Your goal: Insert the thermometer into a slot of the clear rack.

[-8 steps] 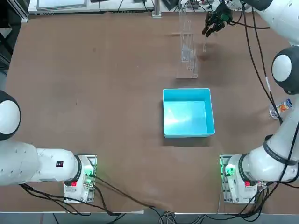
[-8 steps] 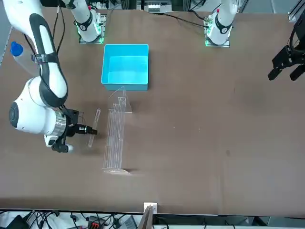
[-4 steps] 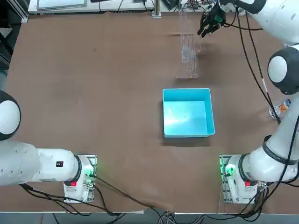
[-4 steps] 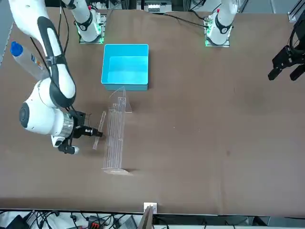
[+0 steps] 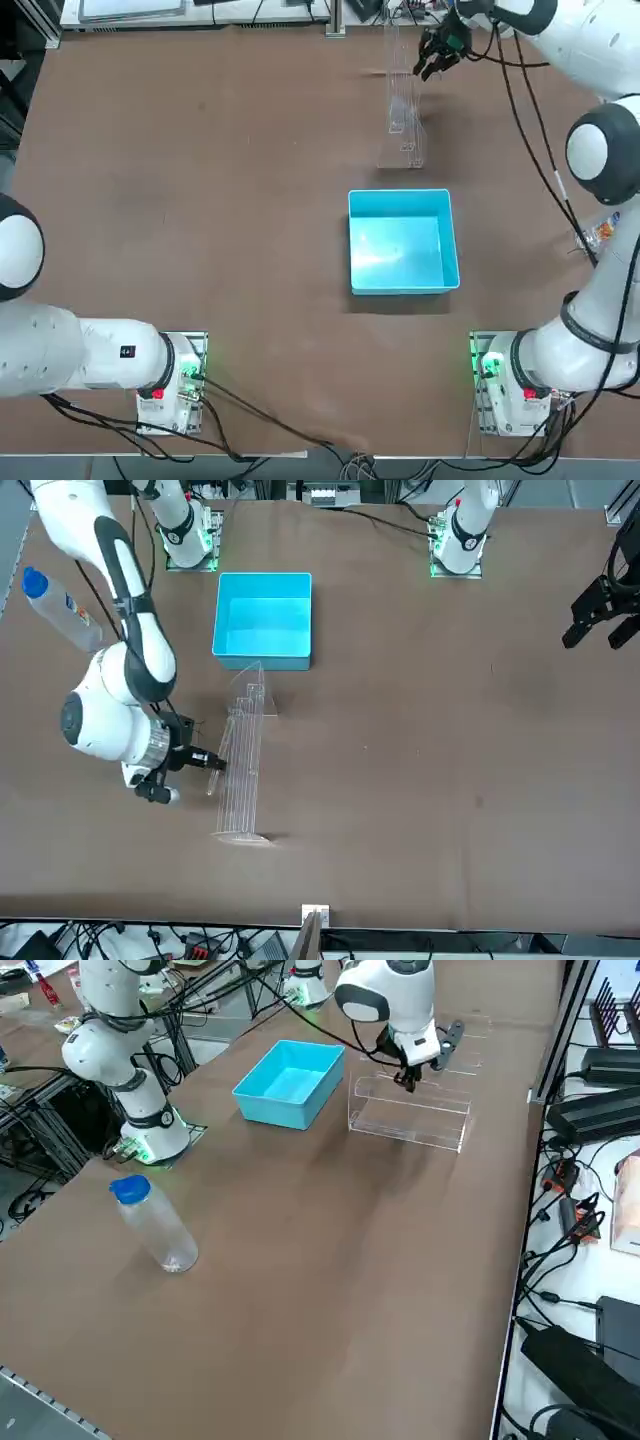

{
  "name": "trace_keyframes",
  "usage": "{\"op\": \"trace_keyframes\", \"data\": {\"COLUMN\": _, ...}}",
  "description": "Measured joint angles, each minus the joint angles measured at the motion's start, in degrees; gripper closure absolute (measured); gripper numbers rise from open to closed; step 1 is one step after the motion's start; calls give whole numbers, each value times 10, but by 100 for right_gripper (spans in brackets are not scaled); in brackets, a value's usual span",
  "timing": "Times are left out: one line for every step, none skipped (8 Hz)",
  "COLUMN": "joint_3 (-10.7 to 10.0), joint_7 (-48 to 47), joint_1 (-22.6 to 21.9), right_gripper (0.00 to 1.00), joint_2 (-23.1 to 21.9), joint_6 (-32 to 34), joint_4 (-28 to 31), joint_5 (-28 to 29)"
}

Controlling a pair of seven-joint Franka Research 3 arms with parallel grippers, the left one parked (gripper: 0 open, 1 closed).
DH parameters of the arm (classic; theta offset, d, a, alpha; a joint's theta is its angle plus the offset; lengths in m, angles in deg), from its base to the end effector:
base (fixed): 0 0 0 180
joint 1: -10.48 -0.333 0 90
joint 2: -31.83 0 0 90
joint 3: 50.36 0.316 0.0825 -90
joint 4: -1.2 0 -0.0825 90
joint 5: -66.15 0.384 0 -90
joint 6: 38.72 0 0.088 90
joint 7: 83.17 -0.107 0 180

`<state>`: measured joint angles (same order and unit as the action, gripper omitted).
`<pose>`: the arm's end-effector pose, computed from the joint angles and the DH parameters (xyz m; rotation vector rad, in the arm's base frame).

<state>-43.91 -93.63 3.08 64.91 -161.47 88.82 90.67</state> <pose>0.6861 0.1743 0.3303 -2.7064 0.2558 0.0760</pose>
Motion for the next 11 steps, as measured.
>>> {"op": "trace_keyframes", "data": {"joint_3": 0, "joint_7": 0, "joint_1": -2, "right_gripper": 78, "joint_2": 3, "joint_6": -2, "joint_4": 0, "joint_5": 0}}
{"op": "trace_keyframes", "data": {"joint_3": 0, "joint_7": 0, "joint_1": -2, "right_gripper": 78, "joint_2": 7, "joint_6": -4, "joint_4": 0, "joint_5": 0}}
{"op": "trace_keyframes", "data": {"joint_3": 0, "joint_7": 0, "joint_1": -3, "right_gripper": 78, "joint_2": 10, "joint_6": -8, "joint_4": 0, "joint_5": 0}}
{"op": "trace_keyframes", "data": {"joint_3": 0, "joint_7": 0, "joint_1": -6, "right_gripper": 78, "joint_2": 11, "joint_6": -10, "joint_4": 0, "joint_5": 0}}
{"op": "trace_keyframes", "data": {"joint_3": 0, "joint_7": 0, "joint_1": -9, "right_gripper": 78, "joint_2": 13, "joint_6": -14, "joint_4": 0, "joint_5": 0}}
{"op": "trace_keyframes", "data": {"joint_3": 0, "joint_7": 0, "joint_1": -12, "right_gripper": 78, "joint_2": 16, "joint_6": -21, "joint_4": 0, "joint_5": 0}}
{"op": "trace_keyframes", "data": {"joint_3": 0, "joint_7": 0, "joint_1": -13, "right_gripper": 78, "joint_2": 19, "joint_6": -25, "joint_4": 0, "joint_5": 0}}
{"op": "trace_keyframes", "data": {"joint_3": 0, "joint_7": 0, "joint_1": -14, "right_gripper": 78, "joint_2": 20, "joint_6": -25, "joint_4": 1, "joint_5": 0}}
{"op": "trace_keyframes", "data": {"joint_3": 0, "joint_7": 0, "joint_1": -14, "right_gripper": 78, "joint_2": 21, "joint_6": -25, "joint_4": 1, "joint_5": 0}}
{"op": "trace_keyframes", "data": {"joint_3": 0, "joint_7": 0, "joint_1": -14, "right_gripper": 78, "joint_2": 23, "joint_6": -25, "joint_4": 1, "joint_5": 0}}
{"op": "trace_keyframes", "data": {"joint_3": 0, "joint_7": 0, "joint_1": -14, "right_gripper": 78, "joint_2": 23, "joint_6": -26, "joint_4": 1, "joint_5": 0}}
